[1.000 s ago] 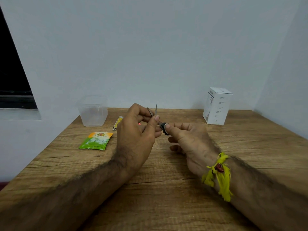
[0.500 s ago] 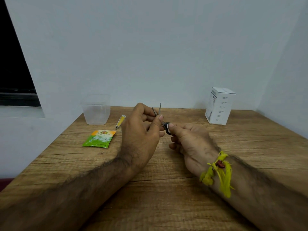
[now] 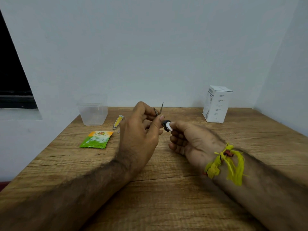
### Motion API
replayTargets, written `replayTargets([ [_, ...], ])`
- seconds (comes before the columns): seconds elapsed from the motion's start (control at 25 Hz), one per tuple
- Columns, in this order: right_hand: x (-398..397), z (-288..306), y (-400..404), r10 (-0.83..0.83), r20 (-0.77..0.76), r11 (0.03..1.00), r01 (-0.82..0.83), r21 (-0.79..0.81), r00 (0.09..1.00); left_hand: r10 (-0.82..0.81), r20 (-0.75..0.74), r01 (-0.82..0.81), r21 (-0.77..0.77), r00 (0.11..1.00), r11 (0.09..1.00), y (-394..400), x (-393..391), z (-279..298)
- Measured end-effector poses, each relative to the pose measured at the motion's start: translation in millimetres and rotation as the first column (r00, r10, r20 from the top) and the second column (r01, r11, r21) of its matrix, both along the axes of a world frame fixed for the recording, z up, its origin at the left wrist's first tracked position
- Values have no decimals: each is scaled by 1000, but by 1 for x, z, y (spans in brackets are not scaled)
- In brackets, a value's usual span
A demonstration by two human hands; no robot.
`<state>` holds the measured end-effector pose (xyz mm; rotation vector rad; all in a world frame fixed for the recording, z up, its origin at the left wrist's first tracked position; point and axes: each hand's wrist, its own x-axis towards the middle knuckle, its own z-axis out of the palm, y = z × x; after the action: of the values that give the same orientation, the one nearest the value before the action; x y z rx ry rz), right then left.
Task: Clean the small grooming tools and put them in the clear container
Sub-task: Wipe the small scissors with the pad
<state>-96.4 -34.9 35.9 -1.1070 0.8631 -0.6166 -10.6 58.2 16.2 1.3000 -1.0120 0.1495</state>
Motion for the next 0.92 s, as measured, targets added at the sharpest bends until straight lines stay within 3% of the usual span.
replayTargets([
  [0.12, -5, 6, -2, 88, 53, 993, -92, 78, 995, -16, -5, 16, 1, 1000, 1000, -1, 2, 0],
  [0.28, -4, 2, -8, 89, 111, 995, -93, 30, 990, -43, -190, 50, 33, 981, 998, 2, 8, 2],
  [0.44, -4, -5, -17, 5, 193, 994, 16, -112, 981, -89, -507, 128, 42, 857, 991, 4, 26, 3],
  [0.56, -10, -6, -16, 2, 207, 934, 72, -350, 978, -143, -658, 204, 16, 739, 979, 6, 34, 4],
  [0.72, -12, -5, 1, 69, 46, 698, -15, -716, 997, -183, -585, 307, 120, 790, 944, 6, 29, 2],
  [0.92, -12, -10, -2, 76, -153, 675, -164, -719, 985, -194, -528, 339, 192, 827, 921, 7, 29, 1],
])
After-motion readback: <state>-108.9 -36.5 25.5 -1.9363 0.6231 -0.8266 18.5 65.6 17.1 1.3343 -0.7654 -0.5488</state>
